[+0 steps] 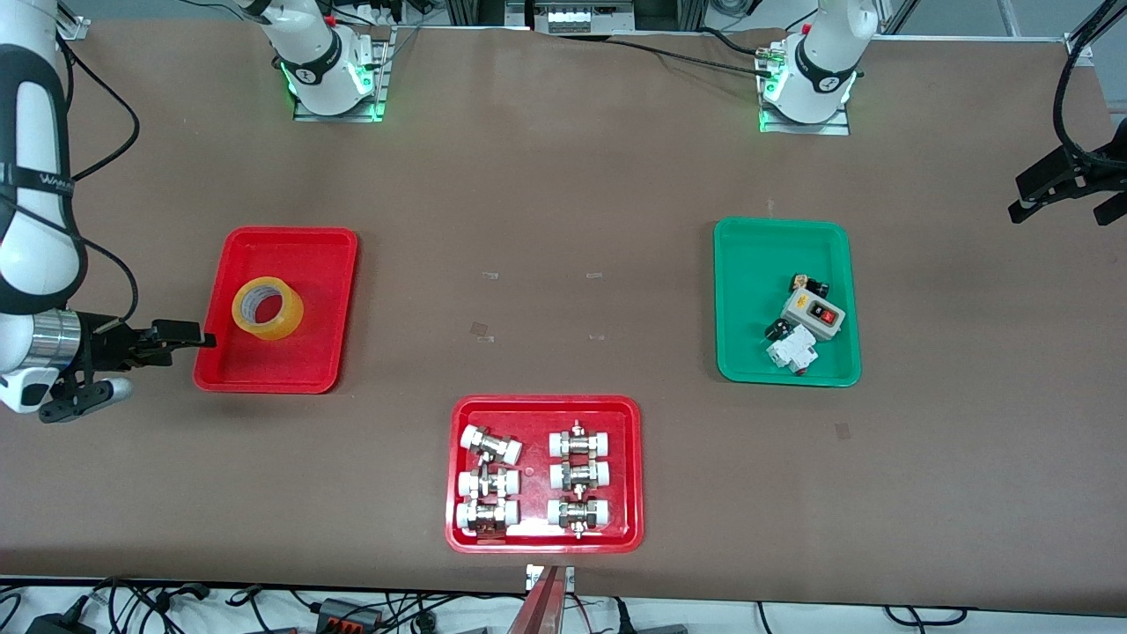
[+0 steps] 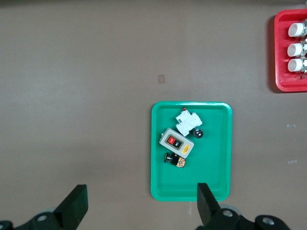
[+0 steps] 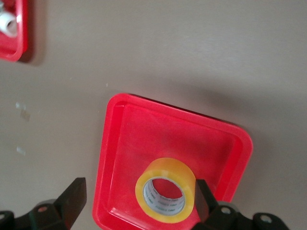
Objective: Left arm passes tape to right arm into tray
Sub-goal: 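Open the right gripper and lift it away from the tape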
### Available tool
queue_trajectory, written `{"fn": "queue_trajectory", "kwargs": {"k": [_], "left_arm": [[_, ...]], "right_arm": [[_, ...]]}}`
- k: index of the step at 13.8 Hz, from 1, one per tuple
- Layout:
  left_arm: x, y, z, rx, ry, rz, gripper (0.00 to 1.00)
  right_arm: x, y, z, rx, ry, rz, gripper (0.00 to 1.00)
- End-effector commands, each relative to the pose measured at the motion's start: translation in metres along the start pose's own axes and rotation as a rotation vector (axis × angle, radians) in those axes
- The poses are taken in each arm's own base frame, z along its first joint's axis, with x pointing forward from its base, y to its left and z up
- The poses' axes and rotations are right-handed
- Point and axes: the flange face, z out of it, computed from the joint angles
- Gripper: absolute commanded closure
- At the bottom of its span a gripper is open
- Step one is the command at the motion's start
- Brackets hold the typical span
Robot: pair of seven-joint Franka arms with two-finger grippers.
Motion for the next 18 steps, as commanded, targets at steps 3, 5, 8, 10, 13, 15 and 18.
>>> {"fn": "queue_trajectory", "kwargs": {"k": [3, 5, 8, 10, 13, 15, 18], "left_arm": [[0.005, 0.006, -0.002, 0.008, -0.009, -0.025, 0.00], [0.007, 0.008, 0.001, 0.007, -0.016, -0.013, 0.00], [0.003, 0.008, 0.004, 0.005, -0.039, -0.008, 0.00], [0.003, 0.008, 0.004, 0.005, -0.039, -0.007, 0.00], [0.003, 0.007, 0.003, 0.005, -0.037, -0.010, 0.00], [0.003, 0.009, 0.003, 0.005, -0.040, -0.007, 0.00], [0.003, 0.008, 0.003, 0.005, -0.040, -0.010, 0.00]], "right_arm": [[-0.006, -0.052, -0.044, -0.125, 0.002, 0.203, 0.00], [-0.014, -0.070, -0.073, -0.144, 0.019, 0.244, 0.00], [-0.026, -0.088, -0.140, -0.165, 0.049, 0.222, 0.00], [-0.031, -0.095, -0.172, -0.179, 0.097, 0.216, 0.00], [-0.033, -0.111, -0.188, -0.267, 0.146, 0.209, 0.00], [-0.038, -0.105, -0.182, -0.287, 0.179, 0.217, 0.00], [-0.057, -0.107, -0.184, -0.299, 0.275, 0.187, 0.00]]}}
